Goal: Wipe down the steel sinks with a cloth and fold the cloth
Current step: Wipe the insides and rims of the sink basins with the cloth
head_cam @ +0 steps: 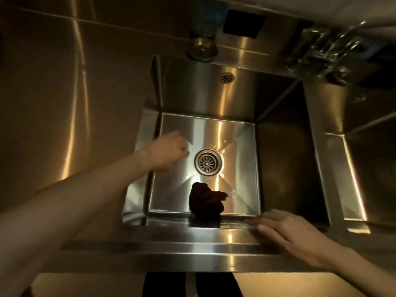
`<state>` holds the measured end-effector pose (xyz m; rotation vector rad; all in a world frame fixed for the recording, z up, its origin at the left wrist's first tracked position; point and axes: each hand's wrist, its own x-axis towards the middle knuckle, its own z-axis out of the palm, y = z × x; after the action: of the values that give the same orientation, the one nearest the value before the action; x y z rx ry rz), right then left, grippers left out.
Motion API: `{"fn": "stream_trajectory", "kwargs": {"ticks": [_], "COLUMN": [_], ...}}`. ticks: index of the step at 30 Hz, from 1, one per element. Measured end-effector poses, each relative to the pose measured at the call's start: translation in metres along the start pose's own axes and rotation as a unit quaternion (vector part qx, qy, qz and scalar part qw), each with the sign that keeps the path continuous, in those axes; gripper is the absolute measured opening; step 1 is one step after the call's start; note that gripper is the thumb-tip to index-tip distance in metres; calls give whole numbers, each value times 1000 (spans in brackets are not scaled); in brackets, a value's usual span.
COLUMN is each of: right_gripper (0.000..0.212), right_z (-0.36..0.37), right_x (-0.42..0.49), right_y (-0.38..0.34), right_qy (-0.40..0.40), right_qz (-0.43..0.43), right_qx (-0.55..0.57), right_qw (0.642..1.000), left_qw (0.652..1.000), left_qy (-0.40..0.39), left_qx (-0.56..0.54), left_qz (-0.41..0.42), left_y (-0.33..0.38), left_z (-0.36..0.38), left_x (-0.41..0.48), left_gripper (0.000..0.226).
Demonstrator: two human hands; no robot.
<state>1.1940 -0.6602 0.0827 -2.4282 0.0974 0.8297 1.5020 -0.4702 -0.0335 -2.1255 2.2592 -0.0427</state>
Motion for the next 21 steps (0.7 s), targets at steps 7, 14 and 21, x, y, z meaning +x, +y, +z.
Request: {"fn": "stream_trajectory", "kwargs": {"ticks": [7,14,21], "right_gripper": [44,39,43], "right_z": [29,27,29], "right_x": [-14,-7,-4], "right_y": [38,51,58], "right_qy": [33,4,-13], "right_qz": [4,-44,-41], "right_qx": [-116,-90,-74], "right_qw": [993,995,996], "left_qw": [939,964,970], "left_qy": [-209,-206,-197], "left_qx": [-122,-7,-111], "left_qz": [246,168,91], "left_y": [105,131,124], "left_z": [118,216,193], "left_x": [45,85,184], "left_gripper": [66,32,68]}}
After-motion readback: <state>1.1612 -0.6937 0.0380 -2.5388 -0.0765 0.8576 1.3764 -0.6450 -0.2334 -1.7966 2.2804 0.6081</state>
